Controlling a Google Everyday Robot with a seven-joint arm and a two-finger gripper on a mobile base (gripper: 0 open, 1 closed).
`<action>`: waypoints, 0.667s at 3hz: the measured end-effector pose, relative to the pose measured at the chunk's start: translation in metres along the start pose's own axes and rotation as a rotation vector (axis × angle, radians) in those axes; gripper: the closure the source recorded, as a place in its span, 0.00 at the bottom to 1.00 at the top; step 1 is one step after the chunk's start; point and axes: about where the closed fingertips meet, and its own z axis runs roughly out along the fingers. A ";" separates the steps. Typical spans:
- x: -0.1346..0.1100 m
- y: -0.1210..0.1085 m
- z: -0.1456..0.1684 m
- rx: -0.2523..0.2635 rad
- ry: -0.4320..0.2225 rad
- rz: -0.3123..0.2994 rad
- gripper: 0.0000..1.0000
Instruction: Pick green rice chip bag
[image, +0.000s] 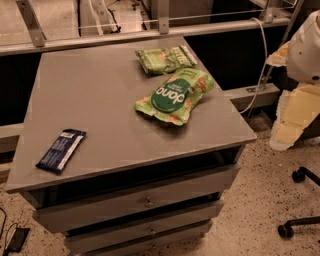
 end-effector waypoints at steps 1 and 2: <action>0.000 0.000 0.000 0.000 0.000 0.000 0.00; -0.013 -0.014 0.015 -0.014 0.006 -0.079 0.00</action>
Offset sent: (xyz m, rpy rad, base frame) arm 0.0476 0.0224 -0.0238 -0.0644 0.0310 0.1869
